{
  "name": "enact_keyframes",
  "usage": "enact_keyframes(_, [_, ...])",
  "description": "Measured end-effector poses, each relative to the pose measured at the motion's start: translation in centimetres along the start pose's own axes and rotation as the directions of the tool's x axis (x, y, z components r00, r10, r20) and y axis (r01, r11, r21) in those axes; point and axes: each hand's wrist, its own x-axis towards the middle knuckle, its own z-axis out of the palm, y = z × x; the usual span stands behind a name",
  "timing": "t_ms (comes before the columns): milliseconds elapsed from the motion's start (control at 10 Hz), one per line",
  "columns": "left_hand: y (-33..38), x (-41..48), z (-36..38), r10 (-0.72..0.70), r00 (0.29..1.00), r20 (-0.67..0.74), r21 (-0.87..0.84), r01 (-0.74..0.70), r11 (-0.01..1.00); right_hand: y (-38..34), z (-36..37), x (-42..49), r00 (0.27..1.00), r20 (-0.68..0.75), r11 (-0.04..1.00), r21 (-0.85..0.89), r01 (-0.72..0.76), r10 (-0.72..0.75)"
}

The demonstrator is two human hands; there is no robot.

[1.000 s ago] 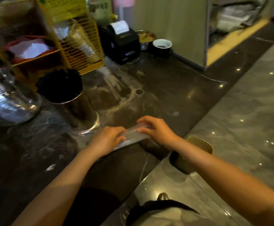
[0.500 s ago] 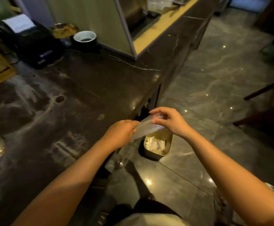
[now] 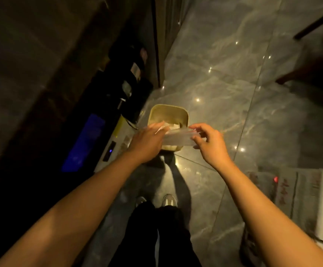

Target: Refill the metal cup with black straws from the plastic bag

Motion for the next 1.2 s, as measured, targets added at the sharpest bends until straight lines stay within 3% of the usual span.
enact_keyframes(200, [-8.1,7.3,13.9,-0.098,0.992,0.073,0.132,0.088,0.987,12.7,8.3,7.7,0.994,0.003,0.977,-0.184,0.105,-0.106])
enact_keyframes(400, [-14.4,13.3,24.4,-0.151,0.988,0.012,0.177,0.146,0.973,24.1,17.2,14.9,0.976,0.2,0.908,-0.388,0.16,-0.087])
enact_keyframes(500, [-16.2,15.1,27.5,-0.148,0.988,-0.03,0.172,0.151,0.973,27.6,20.9,18.5,0.914,0.406,0.852,-0.472,0.227,-0.018])
enact_keyframes(600, [-17.4,16.3,29.5,-0.139,0.989,-0.041,0.166,0.144,0.976,30.3,23.9,21.4,0.852,0.521,0.827,-0.503,0.252,0.058])
enact_keyframes(800, [-18.3,16.8,30.4,-0.09,0.991,-0.104,0.14,0.104,0.985,33.1,27.5,24.4,0.769,0.599,0.799,-0.564,0.207,0.224])
enact_keyframes(1000, [-18.0,16.7,30.2,-0.09,0.992,-0.084,0.191,0.105,0.976,32.8,26.7,23.6,0.626,0.626,0.765,-0.64,0.071,0.465])
enact_keyframes(1100, [-17.0,16.1,29.1,-0.151,0.988,-0.036,0.218,0.155,0.963,30.0,23.7,21.3,0.678,0.578,0.788,-0.616,-0.003,0.454])
enact_keyframes(1200, [-14.5,14.9,26.7,-0.181,0.983,-0.03,0.178,0.183,0.967,26.7,20.6,18.2,0.807,0.5,0.842,-0.54,0.008,0.314])
